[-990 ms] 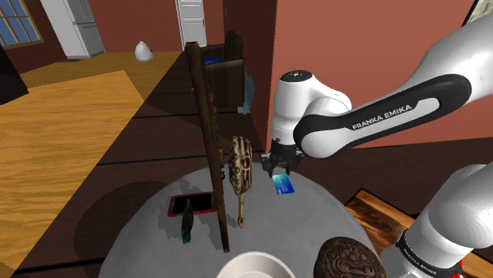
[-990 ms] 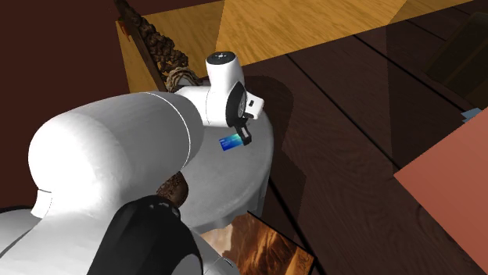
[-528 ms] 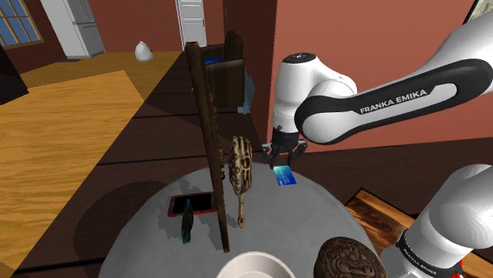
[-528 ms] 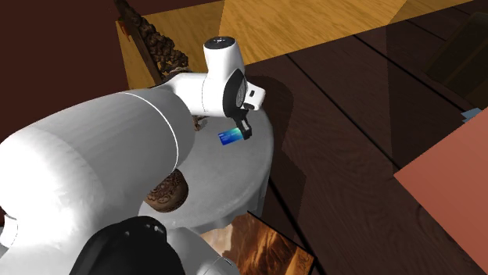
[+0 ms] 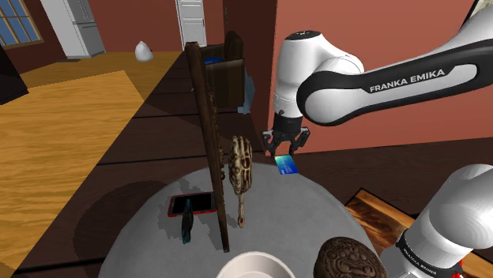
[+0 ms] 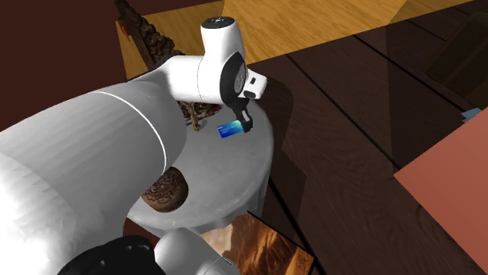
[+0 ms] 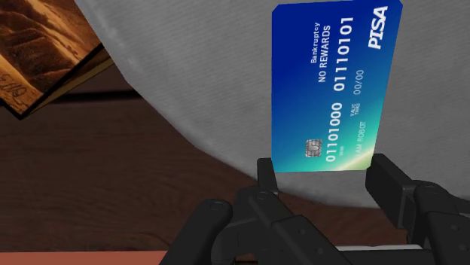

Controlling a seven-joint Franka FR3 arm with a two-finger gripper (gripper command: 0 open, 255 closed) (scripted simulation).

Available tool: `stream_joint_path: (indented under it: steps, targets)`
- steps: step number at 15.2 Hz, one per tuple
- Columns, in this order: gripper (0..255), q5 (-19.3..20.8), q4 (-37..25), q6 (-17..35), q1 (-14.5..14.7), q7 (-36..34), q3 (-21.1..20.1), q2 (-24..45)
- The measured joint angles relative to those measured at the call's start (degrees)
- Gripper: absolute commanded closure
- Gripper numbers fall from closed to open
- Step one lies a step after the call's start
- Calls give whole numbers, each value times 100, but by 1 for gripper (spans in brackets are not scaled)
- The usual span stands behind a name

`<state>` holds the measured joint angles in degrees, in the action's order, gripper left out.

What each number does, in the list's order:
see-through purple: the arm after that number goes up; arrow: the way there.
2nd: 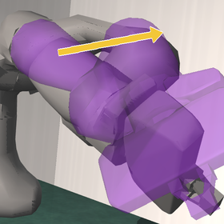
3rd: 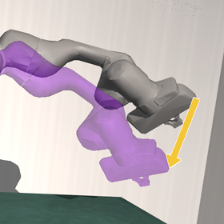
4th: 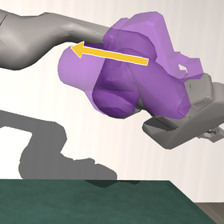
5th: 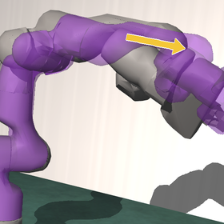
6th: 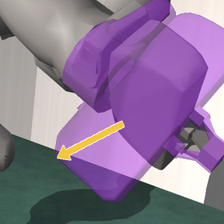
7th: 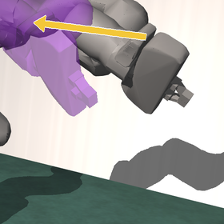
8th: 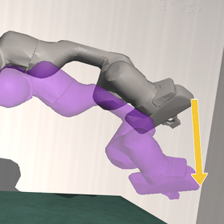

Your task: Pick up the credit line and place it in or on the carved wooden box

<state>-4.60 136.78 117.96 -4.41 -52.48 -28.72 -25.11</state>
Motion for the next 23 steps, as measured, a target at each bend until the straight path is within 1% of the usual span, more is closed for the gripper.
stream_joint_path:
  steps: [7,8,13,16,18,20,23]
  targets:
    - [255,2,-446,-536,-2,54,81,-96]
    - [255,-43,-394,-591,41,43,82,-204]
    - [255,-429,112,-958,465,-139,30,-1098]
    - [255,-644,307,-1218,729,-325,-52,-1562]
    - [255,-826,533,-1392,966,-478,-119,-1958]
    - [255,-949,600,-1622,1146,-610,-158,-2255]
    - [255,-1196,769,-1967,1494,-891,-277,-2768]
